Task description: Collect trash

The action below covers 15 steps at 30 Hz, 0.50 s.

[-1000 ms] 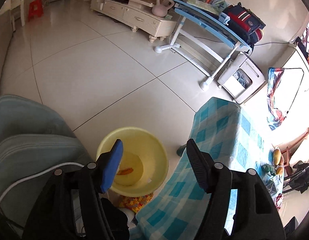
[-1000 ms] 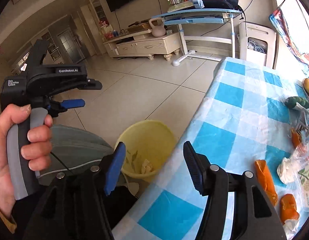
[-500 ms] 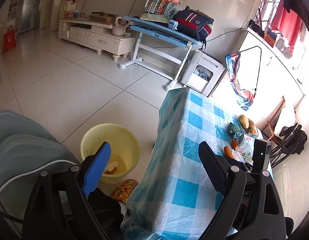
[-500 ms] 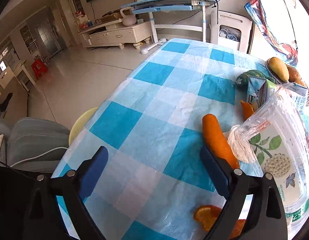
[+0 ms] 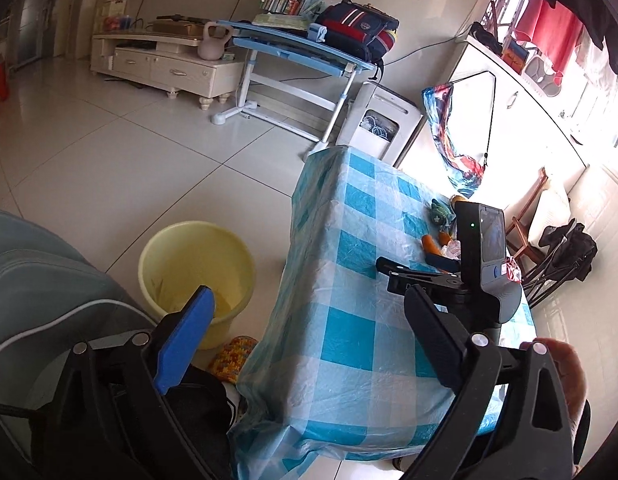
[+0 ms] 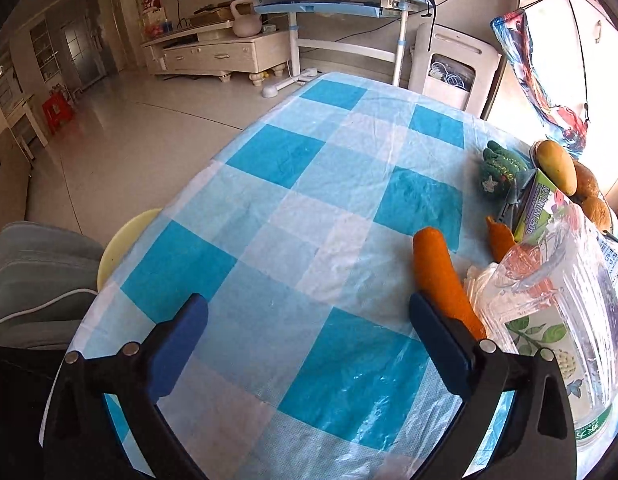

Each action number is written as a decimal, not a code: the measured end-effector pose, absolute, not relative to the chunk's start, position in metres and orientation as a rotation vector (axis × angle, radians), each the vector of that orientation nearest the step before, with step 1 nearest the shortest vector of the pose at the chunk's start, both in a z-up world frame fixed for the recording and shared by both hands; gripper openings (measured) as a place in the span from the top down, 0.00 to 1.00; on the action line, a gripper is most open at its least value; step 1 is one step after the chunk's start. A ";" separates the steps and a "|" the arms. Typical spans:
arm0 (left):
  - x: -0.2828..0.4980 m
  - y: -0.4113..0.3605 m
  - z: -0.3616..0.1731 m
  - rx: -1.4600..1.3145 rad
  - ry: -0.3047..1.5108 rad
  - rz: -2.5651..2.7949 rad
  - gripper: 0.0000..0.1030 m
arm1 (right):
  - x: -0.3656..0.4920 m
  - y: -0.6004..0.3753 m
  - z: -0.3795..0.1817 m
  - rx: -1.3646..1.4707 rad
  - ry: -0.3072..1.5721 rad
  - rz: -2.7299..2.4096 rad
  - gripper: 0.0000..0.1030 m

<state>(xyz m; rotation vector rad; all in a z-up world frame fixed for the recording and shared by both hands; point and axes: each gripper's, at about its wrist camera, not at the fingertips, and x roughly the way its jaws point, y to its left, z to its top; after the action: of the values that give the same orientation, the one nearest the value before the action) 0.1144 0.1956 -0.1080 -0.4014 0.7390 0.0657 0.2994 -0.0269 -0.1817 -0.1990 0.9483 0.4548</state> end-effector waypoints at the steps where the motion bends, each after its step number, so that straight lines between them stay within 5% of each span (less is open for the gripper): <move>1: 0.115 0.194 -0.109 -0.408 0.744 0.062 0.10 | 0.299 -0.027 -0.182 -0.199 0.948 0.455 0.07; 15: 0.122 0.155 -0.135 -0.313 0.853 0.022 0.10 | 0.299 -0.028 -0.182 -0.198 0.947 0.455 0.07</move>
<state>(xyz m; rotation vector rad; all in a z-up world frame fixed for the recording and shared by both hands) 0.1221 0.1552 -0.1349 -0.3129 0.8535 0.0217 0.2991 -0.0278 -0.1822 -0.1985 0.9475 0.4552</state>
